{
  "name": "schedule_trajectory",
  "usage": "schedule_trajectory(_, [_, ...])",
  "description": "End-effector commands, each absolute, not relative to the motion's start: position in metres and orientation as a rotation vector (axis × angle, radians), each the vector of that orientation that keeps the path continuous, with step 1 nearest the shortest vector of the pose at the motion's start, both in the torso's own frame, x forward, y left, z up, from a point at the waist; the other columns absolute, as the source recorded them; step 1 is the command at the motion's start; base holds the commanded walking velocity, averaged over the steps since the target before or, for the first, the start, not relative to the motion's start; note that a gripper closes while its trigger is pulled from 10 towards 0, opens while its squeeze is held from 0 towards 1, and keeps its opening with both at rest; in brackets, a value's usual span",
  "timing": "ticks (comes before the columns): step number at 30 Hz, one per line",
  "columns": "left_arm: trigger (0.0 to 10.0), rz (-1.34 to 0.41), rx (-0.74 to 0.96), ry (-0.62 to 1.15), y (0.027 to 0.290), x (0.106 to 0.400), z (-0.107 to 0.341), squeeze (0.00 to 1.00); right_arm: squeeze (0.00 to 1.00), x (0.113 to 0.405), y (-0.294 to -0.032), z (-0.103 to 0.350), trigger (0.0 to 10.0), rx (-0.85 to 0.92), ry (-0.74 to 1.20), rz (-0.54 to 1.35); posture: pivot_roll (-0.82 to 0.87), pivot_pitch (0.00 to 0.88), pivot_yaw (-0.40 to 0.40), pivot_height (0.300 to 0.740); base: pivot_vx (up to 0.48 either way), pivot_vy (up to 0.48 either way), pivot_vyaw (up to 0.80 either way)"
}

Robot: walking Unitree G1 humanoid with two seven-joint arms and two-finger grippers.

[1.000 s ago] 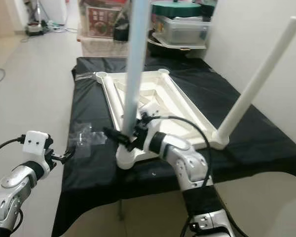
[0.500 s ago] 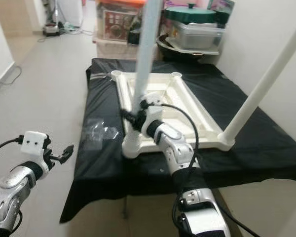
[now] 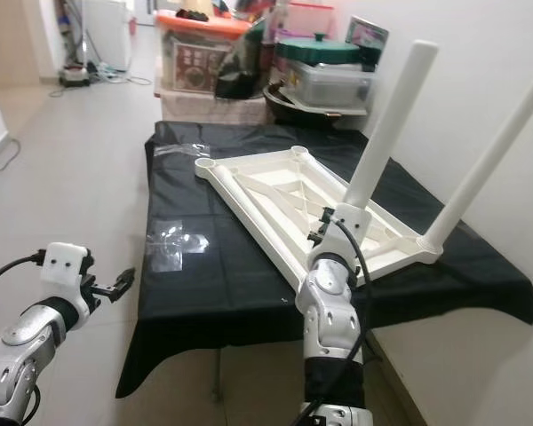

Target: Building children table

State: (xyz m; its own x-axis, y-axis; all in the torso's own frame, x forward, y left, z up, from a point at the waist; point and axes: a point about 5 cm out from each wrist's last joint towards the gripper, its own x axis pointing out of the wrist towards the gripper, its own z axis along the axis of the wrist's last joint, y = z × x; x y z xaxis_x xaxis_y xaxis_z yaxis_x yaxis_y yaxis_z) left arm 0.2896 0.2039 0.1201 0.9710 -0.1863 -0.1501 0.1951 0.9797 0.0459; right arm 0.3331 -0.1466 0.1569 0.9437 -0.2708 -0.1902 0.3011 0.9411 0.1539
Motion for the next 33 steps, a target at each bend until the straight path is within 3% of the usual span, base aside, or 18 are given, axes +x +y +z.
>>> schedule_trajectory(1, [10.0,-0.211,0.071,0.142,0.201,0.293,0.121,0.0,0.97,0.336,-0.125,0.146,10.0,0.26,0.251,-0.131,0.07,0.0,-0.108,0.74,0.0,0.0,0.0])
schedule_trajectory(8, [10.0,-0.205,0.073,0.139,0.204,0.293,0.122,0.0,1.0,0.344,-0.127,0.169,10.0,0.281,0.141,0.028,0.07,0.0,-0.112,0.74,0.0,0.0,0.0])
schedule_trajectory(9, [10.0,-0.202,0.073,0.138,0.205,0.292,0.121,0.0,0.0,0.345,-0.124,0.184,10.0,0.292,0.082,0.205,0.08,0.0,-0.12,0.74,0.0,0.0,0.0])
schedule_trajectory(10, [10.0,-0.199,0.072,0.138,0.205,0.291,0.121,0.0,0.0,0.342,-0.121,0.196,10.0,0.287,0.034,0.344,0.08,0.0,-0.123,0.74,0.0,0.0,0.0])
schedule_trajectory(12, [10.0,-0.199,0.072,0.138,0.205,0.291,0.121,0.0,0.0,0.342,-0.121,0.196,10.0,0.287,0.034,0.344,0.08,0.0,-0.123,0.74,0.0,0.0,0.0])
schedule_trajectory(14, [10.0,-0.198,0.071,0.139,0.203,0.29,0.12,0.0,0.0,0.33,-0.111,0.21,10.0,0.201,-0.048,0.615,0.07,0.0,-0.123,0.74,0.0,0.0,0.0])
schedule_trajectory(23, [10.0,-0.206,0.07,0.13,0.198,0.291,0.122,0.0,0.0,0.329,-0.089,0.182,10.0,0.036,0.019,0.901,0.11,0.0,-0.139,0.74,0.0,0.0,0.0])
schedule_trajectory(24, [10.0,-0.204,0.072,0.128,0.199,0.29,0.123,0.0,0.0,0.338,-0.088,0.177,6.8,0.024,0.034,0.885,0.12,0.0,-0.141,0.74,0.0,0.0,0.0])
schedule_trajectory(25, [10.0,-0.204,0.072,0.128,0.199,0.29,0.123,0.0,0.0,0.338,-0.088,0.177,6.8,0.024,0.034,0.885,0.12,0.0,-0.141,0.74,0.0,0.0,0.0])
schedule_trajectory(26, [10.0,-0.202,0.074,0.127,0.2,0.289,0.124,0.0,0.0,0.343,-0.086,0.173,3.6,0.014,0.044,0.874,0.12,0.0,-0.141,0.74,0.0,0.0,0.0])
schedule_trajectory(27, [10.0,-0.202,0.074,0.127,0.2,0.289,0.124,0.0,0.0,0.343,-0.086,0.173,3.6,0.014,0.044,0.874,0.12,0.0,-0.141,0.74,0.0,0.0,0.0])
schedule_trajectory(28, [10.0,-0.201,0.077,0.127,0.201,0.289,0.124,0.0,0.0,0.349,-0.088,0.171,0.0,-0.008,0.059,0.854,0.12,0.0,-0.141,0.74,0.0,0.0,0.0])
schedule_trajectory(30, [10.0,-0.201,0.077,0.127,0.201,0.289,0.124,0.0,0.0,0.349,-0.088,0.171,0.0,-0.008,0.059,0.854,0.12,0.0,-0.141,0.74,0.0,0.0,0.0])
schedule_trajectory(31, [10.0,-0.201,0.078,0.128,0.201,0.288,0.124,0.0,0.0,0.357,-0.094,0.168,0.0,-0.001,0.089,0.771,0.12,0.0,-0.143,0.74,0.0,0.0,0.0])
schedule_trajectory(32, [10.0,-0.201,0.077,0.129,0.201,0.288,0.123,0.0,0.0,0.372,-0.114,0.162,0.0,0.036,0.154,0.498,0.11,0.0,-0.142,0.74,0.0,0.0,0.0])
schedule_trajectory(33, [10.0,-0.201,0.077,0.129,0.201,0.288,0.123,0.0,0.0,0.372,-0.114,0.162,0.0,0.036,0.154,0.498,0.11,0.0,-0.142,0.74,0.0,0.0,0.0])
